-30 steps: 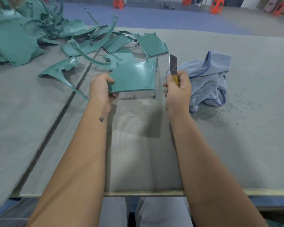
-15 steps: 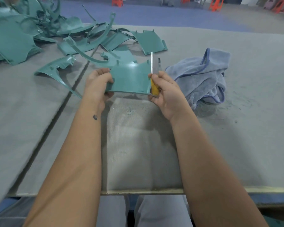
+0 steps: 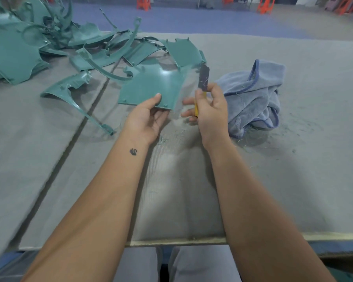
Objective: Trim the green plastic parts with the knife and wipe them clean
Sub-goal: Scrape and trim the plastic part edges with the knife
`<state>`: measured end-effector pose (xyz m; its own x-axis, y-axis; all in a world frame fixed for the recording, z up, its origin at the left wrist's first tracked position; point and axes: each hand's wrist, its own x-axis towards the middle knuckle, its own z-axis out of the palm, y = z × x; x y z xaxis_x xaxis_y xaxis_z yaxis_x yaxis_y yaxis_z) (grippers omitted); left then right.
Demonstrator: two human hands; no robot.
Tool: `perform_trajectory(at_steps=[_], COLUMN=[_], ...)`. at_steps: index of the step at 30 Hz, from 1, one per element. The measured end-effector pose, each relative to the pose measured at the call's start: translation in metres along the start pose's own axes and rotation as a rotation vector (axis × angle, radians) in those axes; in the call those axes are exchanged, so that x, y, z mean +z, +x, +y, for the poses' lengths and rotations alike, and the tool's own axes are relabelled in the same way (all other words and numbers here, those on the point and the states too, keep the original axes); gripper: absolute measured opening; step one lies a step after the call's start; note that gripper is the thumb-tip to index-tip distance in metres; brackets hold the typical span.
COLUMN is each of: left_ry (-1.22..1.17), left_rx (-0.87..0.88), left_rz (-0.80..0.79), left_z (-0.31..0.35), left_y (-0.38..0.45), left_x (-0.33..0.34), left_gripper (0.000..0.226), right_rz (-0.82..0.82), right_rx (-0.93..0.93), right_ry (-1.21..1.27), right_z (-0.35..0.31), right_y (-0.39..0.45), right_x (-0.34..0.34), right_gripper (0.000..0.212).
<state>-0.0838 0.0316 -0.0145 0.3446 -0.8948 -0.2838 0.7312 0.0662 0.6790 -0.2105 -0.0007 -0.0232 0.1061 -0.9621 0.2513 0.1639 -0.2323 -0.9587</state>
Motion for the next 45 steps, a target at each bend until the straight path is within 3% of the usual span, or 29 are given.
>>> perform_trajectory(at_steps=[3, 7, 12, 18, 23, 33, 41, 45], left_ry=[-0.078, -0.076, -0.213, -0.148, -0.176, -0.134, -0.143, -0.181], left_rx=[0.02, -0.003, -0.012, -0.075, -0.085, -0.116, -0.151, -0.161], left_rz=[0.011, -0.019, -0.007, -0.052, -0.044, -0.017, -0.09, -0.079], left_z=[0.002, 0.003, 0.003, 0.002, 0.004, 0.006, 0.006, 0.008], left_y=[0.003, 0.005, 0.002, -0.002, -0.002, -0.005, -0.011, -0.009], left_x=[-0.004, -0.007, -0.005, -0.002, -0.001, -0.001, -0.005, -0.006], left_gripper=[0.004, 0.018, 0.002, 0.023, 0.014, 0.012, 0.008, 0.01], right_rz=[-0.09, -0.255, -0.245, -0.336, -0.374, -0.304, -0.118, 0.028], right_rx=[0.023, 0.15, 0.112, 0.097, 0.095, 0.084, 0.124, 0.235], right_ry=[-0.024, -0.128, -0.132, -0.058, -0.069, -0.058, 0.029, 0.28], right_z=[0.002, 0.002, 0.0, 0.001, 0.003, 0.004, 0.011, 0.009], right_y=[-0.001, -0.001, -0.004, -0.008, -0.007, -0.006, 0.004, 0.009], right_x=[0.0, 0.005, 0.005, 0.01, 0.006, 0.007, 0.003, -0.001], right_gripper=[0.02, 0.052, 0.031, 0.028, 0.03, 0.03, 0.032, 0.031])
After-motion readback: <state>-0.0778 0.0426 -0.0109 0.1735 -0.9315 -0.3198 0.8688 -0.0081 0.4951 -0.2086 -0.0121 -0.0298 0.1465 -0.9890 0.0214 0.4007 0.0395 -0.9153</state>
